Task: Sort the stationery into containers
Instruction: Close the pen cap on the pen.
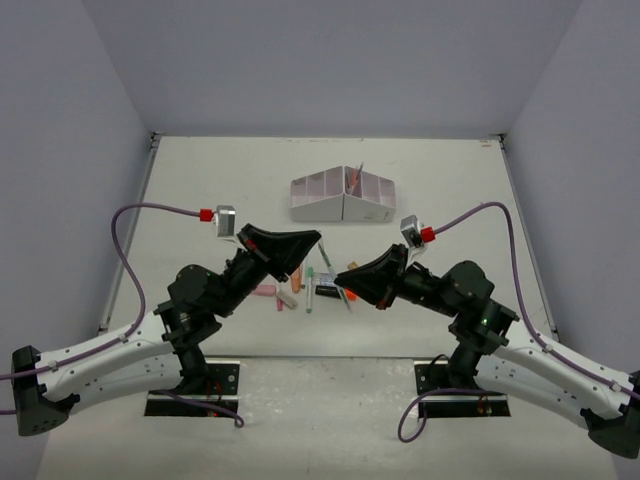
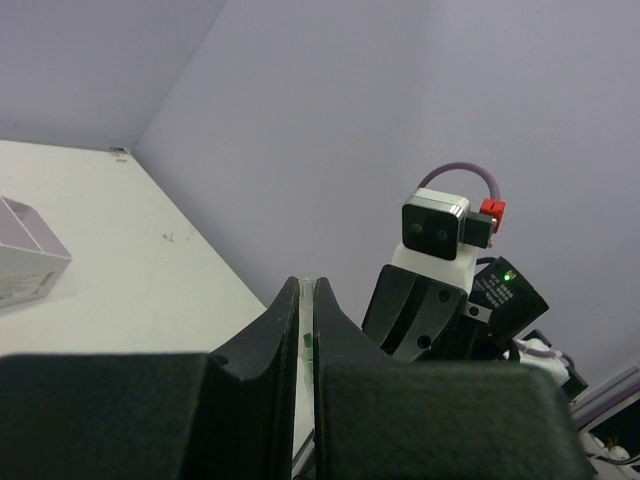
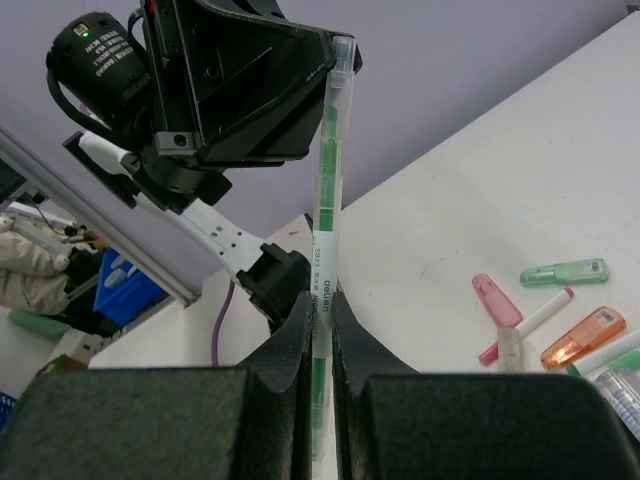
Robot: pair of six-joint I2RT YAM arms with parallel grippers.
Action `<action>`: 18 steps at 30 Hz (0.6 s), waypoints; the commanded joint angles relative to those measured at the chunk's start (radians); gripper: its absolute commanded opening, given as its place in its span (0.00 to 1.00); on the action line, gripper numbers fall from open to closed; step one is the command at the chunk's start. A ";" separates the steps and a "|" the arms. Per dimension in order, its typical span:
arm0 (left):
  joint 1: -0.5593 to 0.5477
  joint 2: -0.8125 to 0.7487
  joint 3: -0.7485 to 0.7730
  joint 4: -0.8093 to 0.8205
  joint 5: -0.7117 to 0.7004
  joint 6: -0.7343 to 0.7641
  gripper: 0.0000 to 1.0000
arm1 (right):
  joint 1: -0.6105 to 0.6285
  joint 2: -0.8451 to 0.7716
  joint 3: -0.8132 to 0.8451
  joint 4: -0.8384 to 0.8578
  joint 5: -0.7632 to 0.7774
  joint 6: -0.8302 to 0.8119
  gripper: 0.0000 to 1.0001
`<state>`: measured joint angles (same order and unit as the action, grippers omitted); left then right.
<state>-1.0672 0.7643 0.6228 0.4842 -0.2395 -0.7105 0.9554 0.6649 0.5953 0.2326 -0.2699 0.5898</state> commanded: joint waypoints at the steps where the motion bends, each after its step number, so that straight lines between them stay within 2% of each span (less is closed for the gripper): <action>1: 0.000 0.013 -0.026 0.041 -0.035 -0.037 0.00 | 0.005 -0.017 0.021 0.175 0.021 0.029 0.00; 7: -0.003 0.011 -0.063 0.072 -0.060 -0.078 0.00 | 0.005 -0.027 -0.010 0.252 0.089 0.062 0.00; 18: -0.002 0.004 -0.093 0.128 -0.107 -0.119 0.00 | 0.011 0.043 -0.025 0.361 0.124 0.097 0.00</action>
<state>-1.0668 0.7501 0.5465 0.6301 -0.3296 -0.8121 0.9599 0.7017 0.5640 0.4027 -0.1996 0.6642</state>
